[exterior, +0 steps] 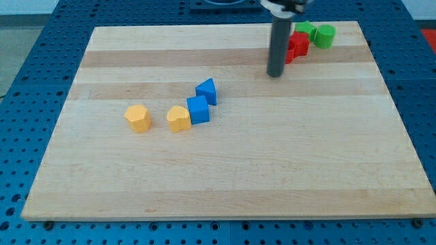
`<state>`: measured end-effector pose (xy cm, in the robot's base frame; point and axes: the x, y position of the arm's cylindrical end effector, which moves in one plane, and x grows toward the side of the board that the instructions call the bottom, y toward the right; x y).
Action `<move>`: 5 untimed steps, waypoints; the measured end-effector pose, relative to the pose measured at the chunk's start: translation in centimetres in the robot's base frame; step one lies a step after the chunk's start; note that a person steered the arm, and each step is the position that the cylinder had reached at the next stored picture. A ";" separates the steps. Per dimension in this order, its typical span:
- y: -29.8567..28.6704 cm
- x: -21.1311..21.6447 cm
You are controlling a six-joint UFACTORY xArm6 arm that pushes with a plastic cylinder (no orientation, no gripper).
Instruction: Push the blue triangle along with blue cube to the left
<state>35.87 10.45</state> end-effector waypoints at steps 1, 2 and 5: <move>-3.2 4.4; -9.1 5.3; -17.8 5.5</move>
<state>41.36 -7.38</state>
